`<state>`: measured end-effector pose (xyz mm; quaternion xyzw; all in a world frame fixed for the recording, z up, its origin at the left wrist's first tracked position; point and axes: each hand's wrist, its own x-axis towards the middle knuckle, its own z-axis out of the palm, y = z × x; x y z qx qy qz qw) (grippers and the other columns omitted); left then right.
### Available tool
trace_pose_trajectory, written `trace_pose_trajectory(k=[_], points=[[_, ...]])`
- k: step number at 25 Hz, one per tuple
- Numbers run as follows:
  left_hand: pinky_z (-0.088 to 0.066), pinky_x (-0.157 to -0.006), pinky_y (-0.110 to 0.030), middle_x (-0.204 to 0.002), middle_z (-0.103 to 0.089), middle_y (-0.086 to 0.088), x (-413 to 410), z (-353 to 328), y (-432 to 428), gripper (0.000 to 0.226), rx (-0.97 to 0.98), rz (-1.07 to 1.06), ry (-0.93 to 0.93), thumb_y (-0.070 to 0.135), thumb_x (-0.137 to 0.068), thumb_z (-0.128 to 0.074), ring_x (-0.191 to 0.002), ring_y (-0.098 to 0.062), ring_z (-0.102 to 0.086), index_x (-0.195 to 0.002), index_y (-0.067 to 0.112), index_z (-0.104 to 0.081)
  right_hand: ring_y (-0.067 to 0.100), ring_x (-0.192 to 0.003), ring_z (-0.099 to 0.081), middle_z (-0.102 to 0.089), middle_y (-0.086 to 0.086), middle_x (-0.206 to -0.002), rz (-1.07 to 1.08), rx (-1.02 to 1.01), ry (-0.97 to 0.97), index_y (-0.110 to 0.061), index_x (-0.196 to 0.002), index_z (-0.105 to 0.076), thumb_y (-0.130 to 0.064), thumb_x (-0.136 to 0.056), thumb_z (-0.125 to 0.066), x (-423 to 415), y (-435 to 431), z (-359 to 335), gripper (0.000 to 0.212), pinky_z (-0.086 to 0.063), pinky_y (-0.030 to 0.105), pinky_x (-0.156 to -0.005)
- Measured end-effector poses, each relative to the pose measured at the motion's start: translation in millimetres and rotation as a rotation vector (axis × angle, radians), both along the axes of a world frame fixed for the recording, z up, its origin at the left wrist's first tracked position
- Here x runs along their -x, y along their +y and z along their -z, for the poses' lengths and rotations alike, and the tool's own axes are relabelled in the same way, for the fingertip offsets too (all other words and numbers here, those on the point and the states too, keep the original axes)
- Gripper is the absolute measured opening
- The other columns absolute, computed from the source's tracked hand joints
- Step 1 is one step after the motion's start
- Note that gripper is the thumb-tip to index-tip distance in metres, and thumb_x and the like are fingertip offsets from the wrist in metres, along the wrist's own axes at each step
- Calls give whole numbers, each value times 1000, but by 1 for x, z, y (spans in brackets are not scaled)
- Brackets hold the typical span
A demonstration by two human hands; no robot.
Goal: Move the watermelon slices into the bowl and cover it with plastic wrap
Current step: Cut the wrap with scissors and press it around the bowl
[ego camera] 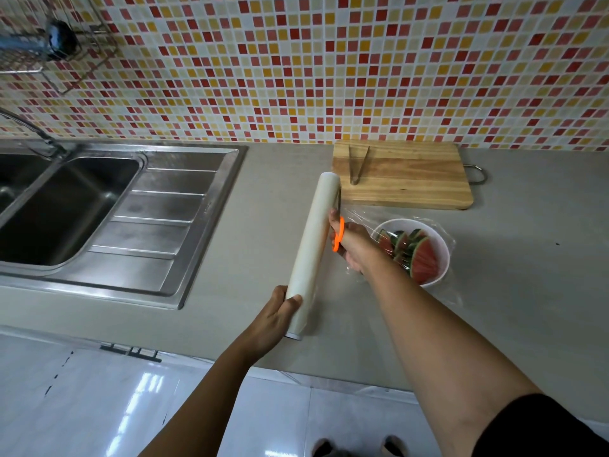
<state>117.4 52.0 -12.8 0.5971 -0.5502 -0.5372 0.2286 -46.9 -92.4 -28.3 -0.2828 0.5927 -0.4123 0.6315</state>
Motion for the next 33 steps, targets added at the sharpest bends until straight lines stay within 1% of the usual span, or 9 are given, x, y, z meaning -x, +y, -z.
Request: trace_pose_trajectory(k=[7,10,12,15,18,21,24,29,33], points=[[-40,-61,-8,-93,-47,7,-12,1,3,11,-11,21,-15,35,-100,-34,-84,-5,-48,-98,28,-42,7,-47,-41,-45,-3,-56,-14,-1,-39,-19,-65,-47,-52,-83,-59,1,-5,-4,39,-38,15,-42],[-41,-67,-15,-96,-48,9,-15,-3,3,22,-12,43,-30,49,-87,-33,-87,-4,-48,-98,32,-41,8,-48,-42,-45,-2,-57,-3,-15,-77,-18,-67,-49,-52,-82,-59,-1,-8,-6,39,-39,15,-43],[-42,-69,-17,-97,-48,10,-16,-3,4,25,-13,49,-32,52,-83,-31,-88,-4,-49,-98,34,-40,7,-47,-43,-46,-2,-56,7,-20,-73,-17,-66,-49,-53,-82,-60,-2,-11,-8,40,-40,15,-43],[-40,-65,-13,-94,-48,11,-20,-4,7,25,-17,30,-17,52,-83,-32,-85,-2,-49,-96,33,-42,7,-48,-43,-47,-2,-57,-10,-1,-33,-17,-69,-50,-52,-82,-60,-1,-14,-6,39,-39,16,-42],[-40,-67,-13,-94,-48,10,-25,-4,8,27,-6,5,-13,52,-84,-32,-85,-2,-49,-97,31,-42,8,-52,-47,-50,-2,-59,-37,-16,9,-17,-72,-51,-55,-80,-62,-4,-13,-1,40,-43,17,-47],[-42,-70,-16,-98,-48,9,-31,-3,10,30,-12,23,-29,53,-83,-31,-90,-5,-49,-101,31,-41,7,-48,-48,-52,-1,-59,-52,4,40,-16,-70,-51,-54,-80,-62,-6,-11,5,41,-44,17,-46],[-44,-74,-22,-104,-49,6,-36,-1,10,37,-26,40,-54,54,-83,-31,-97,-10,-50,-107,27,-41,4,-46,-49,-52,-3,-59,-46,17,3,-17,-70,-53,-53,-79,-63,-5,-9,7,39,-44,15,-45],[-43,-77,-24,-105,-49,3,-35,1,6,39,-17,63,-50,55,-84,-31,-98,-12,-49,-108,26,-42,4,-52,-50,-50,-5,-60,-55,-28,-89,-21,-73,-54,-60,-78,-59,-5,-14,-4,40,-44,13,-42],[-42,-76,-25,-99,-49,6,-36,2,6,31,-21,62,-23,54,-85,-32,-94,-11,-50,-101,30,-43,0,-39,-45,-46,-7,-59,-13,-8,-80,-22,-70,-50,-58,-79,-60,2,-21,-9,39,-38,13,-38]])
